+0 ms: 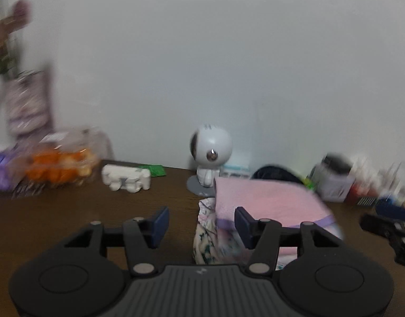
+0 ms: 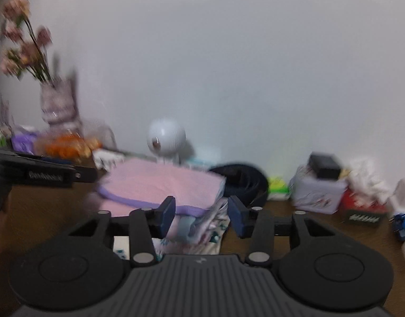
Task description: Fold clothes
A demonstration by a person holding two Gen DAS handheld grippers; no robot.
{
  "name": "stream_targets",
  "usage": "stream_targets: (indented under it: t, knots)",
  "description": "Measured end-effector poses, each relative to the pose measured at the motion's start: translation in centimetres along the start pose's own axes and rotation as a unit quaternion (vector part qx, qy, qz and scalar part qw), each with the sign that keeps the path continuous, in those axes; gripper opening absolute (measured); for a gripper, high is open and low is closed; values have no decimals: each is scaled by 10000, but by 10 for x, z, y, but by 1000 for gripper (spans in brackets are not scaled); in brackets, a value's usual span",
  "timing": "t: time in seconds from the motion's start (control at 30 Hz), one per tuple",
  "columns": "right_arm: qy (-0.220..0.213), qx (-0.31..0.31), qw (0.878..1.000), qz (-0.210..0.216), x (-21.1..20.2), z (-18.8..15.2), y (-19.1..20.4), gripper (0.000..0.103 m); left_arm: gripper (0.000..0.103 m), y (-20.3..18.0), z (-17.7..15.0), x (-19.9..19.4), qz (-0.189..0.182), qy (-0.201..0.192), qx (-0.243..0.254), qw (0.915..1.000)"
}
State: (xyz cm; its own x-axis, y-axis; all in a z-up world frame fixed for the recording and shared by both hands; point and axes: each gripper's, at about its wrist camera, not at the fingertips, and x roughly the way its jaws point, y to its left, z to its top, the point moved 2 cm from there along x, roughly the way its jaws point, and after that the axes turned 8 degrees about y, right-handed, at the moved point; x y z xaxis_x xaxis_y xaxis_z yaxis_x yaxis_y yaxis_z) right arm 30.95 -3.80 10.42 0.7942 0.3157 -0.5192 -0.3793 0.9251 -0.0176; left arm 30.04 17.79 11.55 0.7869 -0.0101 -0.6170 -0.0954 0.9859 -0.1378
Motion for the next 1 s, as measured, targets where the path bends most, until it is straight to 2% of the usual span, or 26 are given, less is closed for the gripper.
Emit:
stream_targets:
  t: [0.03, 0.07, 0.1, 0.17, 0.27, 0.3, 0.37, 0.43, 0.57, 0.63, 0.7, 0.77, 0.83, 1.0]
  knots:
    - [-85, 33, 10000, -12, -18, -3, -3, 53, 68, 0, -5, -16, 75, 33, -138, 9999]
    - [-170, 67, 9998, -25, -36, -7, -6, 59, 73, 0, -12, -32, 157, 53, -269, 9995]
    - [-209, 101, 9997, -54, -53, -13, -9, 69, 74, -3, -23, -50, 239, 18, -352, 9991]
    - [-129, 166, 9996, -182, -82, -32, -15, 71, 82, -14, -49, -84, 144, -120, -304, 9994]
    - [100, 468, 9984, -313, -127, -71, -29, 73, 94, -36, -99, -130, -165, -322, 58, 9993]
    - [130, 629, 9975, -311, -144, -87, -33, 82, 95, -43, -114, -141, -179, -352, 197, 9990]
    - [203, 888, 9954, -288, -177, -121, -41, 89, 96, -59, -146, -161, -120, -303, 455, 9984]
    - [310, 974, 9944, -263, -207, -154, -44, 102, 103, -72, -179, -177, -146, -220, 575, 9980]
    - [427, 1099, 9925, -335, -244, -205, -47, 103, 103, -102, -235, -181, -141, 173, 634, 9977]
    - [539, 1165, 9911, -339, -251, -224, -47, 103, 103, -117, -259, -174, 61, 427, 800, 9959]
    - [691, 1173, 9898, -421, -251, -235, -48, 103, 103, -125, -274, -172, 281, 393, 902, 9948]
    - [674, 1153, 9899, -475, -250, -243, -48, 103, 103, -128, -282, -170, 331, 353, 824, 9954]
    - [683, 1183, 9893, -521, -243, -249, -50, 103, 103, -129, -285, -162, 334, 524, 708, 9956]
    - [885, 1392, 9844, -620, -224, -261, -55, 103, 103, -129, -290, -151, 364, 674, 536, 9956]
